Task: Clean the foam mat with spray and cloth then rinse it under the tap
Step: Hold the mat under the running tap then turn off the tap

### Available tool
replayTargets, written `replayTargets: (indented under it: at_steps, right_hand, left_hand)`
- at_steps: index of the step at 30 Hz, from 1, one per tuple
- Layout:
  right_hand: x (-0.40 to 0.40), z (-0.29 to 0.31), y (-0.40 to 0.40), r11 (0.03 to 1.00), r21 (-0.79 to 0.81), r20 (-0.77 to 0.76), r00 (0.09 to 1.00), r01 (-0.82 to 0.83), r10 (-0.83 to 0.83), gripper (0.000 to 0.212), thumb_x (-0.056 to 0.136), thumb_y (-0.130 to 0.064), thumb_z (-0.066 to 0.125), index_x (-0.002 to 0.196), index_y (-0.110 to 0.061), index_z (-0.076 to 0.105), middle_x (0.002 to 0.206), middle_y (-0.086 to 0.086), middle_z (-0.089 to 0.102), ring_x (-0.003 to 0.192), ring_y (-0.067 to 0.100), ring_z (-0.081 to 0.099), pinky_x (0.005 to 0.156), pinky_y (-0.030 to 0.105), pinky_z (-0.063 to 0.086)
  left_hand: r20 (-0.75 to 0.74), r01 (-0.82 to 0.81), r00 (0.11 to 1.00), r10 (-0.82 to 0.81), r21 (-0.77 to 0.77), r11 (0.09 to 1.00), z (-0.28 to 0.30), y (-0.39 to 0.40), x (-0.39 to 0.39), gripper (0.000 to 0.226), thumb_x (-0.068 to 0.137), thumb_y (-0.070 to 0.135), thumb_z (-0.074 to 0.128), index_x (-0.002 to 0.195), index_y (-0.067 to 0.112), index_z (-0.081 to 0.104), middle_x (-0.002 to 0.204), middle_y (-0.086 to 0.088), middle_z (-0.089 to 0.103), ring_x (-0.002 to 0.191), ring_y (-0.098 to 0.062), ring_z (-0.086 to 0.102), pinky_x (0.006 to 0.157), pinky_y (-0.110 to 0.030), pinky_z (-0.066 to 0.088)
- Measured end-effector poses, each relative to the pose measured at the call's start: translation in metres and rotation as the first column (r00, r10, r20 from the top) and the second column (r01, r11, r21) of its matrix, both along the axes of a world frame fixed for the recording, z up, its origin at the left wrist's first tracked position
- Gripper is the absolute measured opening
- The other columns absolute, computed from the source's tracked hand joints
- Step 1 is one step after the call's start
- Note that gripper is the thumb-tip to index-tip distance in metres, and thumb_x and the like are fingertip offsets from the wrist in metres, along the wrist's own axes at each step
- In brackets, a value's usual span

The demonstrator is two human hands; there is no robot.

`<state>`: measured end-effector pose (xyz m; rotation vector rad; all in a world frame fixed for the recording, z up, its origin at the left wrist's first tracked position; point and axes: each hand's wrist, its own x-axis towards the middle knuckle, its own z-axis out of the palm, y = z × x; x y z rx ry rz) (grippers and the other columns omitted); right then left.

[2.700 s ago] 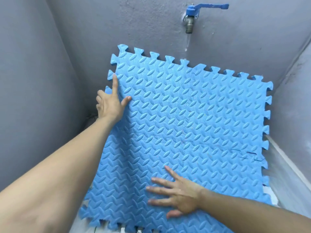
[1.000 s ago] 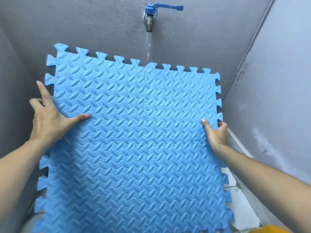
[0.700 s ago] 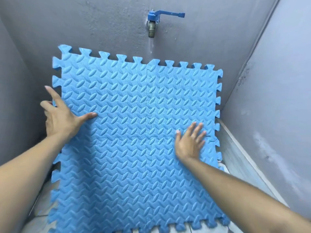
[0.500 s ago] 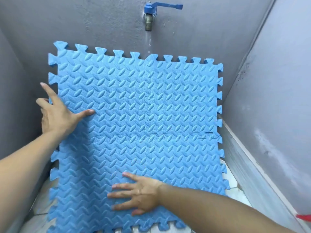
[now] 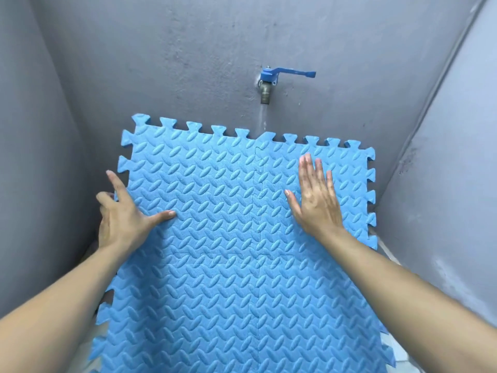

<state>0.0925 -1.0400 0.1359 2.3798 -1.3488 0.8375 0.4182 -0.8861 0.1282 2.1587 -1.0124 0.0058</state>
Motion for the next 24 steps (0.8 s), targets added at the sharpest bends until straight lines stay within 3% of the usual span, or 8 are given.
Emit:
replayTargets:
  at_steps: [3, 7, 11, 24]
  right_hand:
    - [0.042, 0.072, -0.006, 0.979, -0.200, 0.057, 0.997, -0.041, 0.054, 0.080, 0.093, -0.037, 0.046, 0.155, -0.010, 0.004, 0.164, 0.005, 0.001, 0.151, 0.023, -0.003, 0.121, 0.045, -0.001]
    - [0.068, 0.126, -0.019, 0.975, -0.219, 0.023, 0.999, 0.031, -0.027, 0.093, 0.077, -0.023, 0.050, 0.155, -0.007, 0.002, 0.164, 0.009, -0.001, 0.151, 0.024, -0.001, 0.120, 0.050, 0.000]
    - [0.071, 0.126, -0.027, 0.967, -0.229, -0.093, 0.986, 0.113, -0.138, 0.097, 0.073, -0.018, 0.051, 0.154, -0.002, 0.000, 0.164, 0.013, -0.005, 0.151, 0.025, -0.004, 0.120, 0.050, -0.002]
    - [0.060, 0.139, -0.038, 0.985, -0.157, -0.170, 0.980, 0.077, -0.103, 0.102, 0.070, -0.026, 0.051, 0.155, -0.006, -0.003, 0.164, 0.010, -0.011, 0.151, 0.022, -0.004, 0.120, 0.054, -0.002]
  left_hand:
    - [-0.008, 0.002, 1.000, -0.002, 0.001, 1.000, -0.003, -0.002, 0.002, 0.148, 0.045, 0.075, 0.073, 0.150, 0.021, -0.016, 0.132, -0.027, 0.028, 0.117, -0.046, 0.043, 0.089, -0.055, 0.045]
    - [0.002, 0.005, 1.000, -0.005, 0.001, 1.000, -0.004, -0.001, 0.005, 0.147, 0.045, 0.076, 0.072, 0.150, 0.021, -0.016, 0.132, -0.025, 0.029, 0.117, -0.044, 0.043, 0.089, -0.055, 0.046]
    - [0.004, 0.015, 1.000, -0.015, 0.011, 1.000, -0.003, 0.000, 0.004, 0.146, 0.047, 0.074, 0.073, 0.150, 0.020, -0.016, 0.132, -0.024, 0.029, 0.116, -0.042, 0.044, 0.088, -0.052, 0.046]
    - [-0.001, 0.012, 1.000, -0.012, 0.028, 1.000, -0.005, -0.002, 0.005, 0.147, 0.044, 0.078, 0.071, 0.150, 0.022, -0.015, 0.132, -0.023, 0.029, 0.116, -0.043, 0.045, 0.089, -0.055, 0.047]
